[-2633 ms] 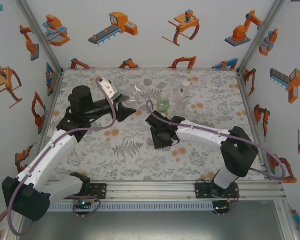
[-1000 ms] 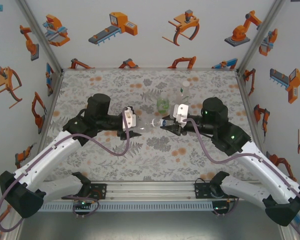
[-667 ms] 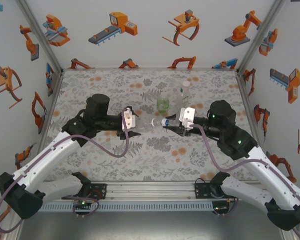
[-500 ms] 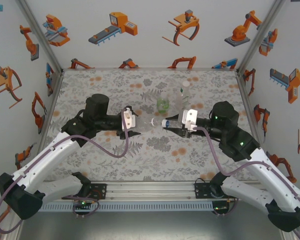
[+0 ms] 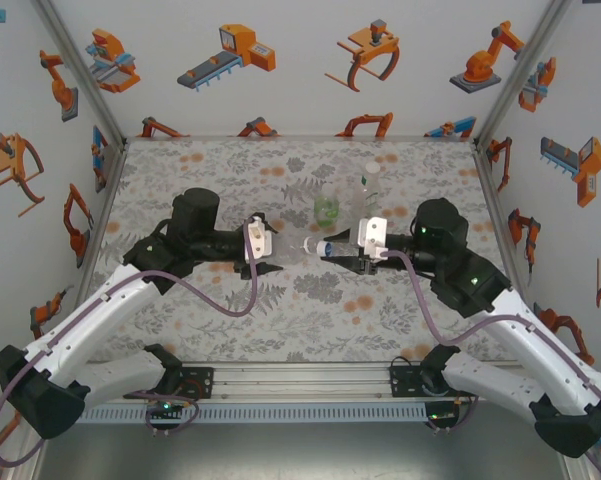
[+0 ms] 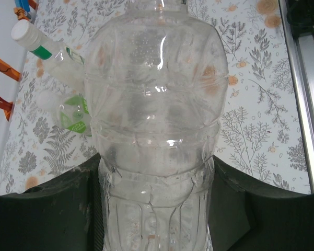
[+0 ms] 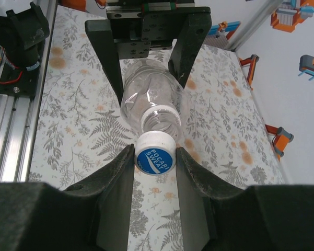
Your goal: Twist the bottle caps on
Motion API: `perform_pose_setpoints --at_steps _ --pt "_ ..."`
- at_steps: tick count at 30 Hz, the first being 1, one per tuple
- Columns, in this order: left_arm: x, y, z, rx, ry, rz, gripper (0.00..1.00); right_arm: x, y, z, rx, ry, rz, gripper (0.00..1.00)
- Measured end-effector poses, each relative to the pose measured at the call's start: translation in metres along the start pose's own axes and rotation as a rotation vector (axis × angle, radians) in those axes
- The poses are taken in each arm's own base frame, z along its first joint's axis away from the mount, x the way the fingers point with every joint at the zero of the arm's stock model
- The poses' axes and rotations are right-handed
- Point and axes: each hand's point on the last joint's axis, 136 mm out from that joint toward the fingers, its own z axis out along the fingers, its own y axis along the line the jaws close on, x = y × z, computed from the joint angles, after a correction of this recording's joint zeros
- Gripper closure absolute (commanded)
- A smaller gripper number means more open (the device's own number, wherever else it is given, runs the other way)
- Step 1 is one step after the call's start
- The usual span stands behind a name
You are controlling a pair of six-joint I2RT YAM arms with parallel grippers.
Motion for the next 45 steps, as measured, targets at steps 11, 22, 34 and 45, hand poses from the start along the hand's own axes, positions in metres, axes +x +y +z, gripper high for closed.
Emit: perform_pose_setpoints --at_steps 11,22,34,45 --pt "0.001 -0.004 0.0 0.015 0.002 0.008 1.0 -0.005 0.0 0.005 -0.012 -0.027 -0.019 1.0" --pt "0.006 -0.012 0.002 0.048 0.021 0.018 1.0 0.001 0.009 0.008 -0.076 -0.001 -0.043 1.0" --pt "0.006 -0.021 0.004 0.094 0.015 0.023 1.0 0.001 0.02 0.006 -0.146 0.018 -0.067 1.0" --pt "0.01 -0.024 0.005 0.114 0.03 0.003 1.0 0.005 0.023 0.008 -0.159 0.034 -0.066 1.0"
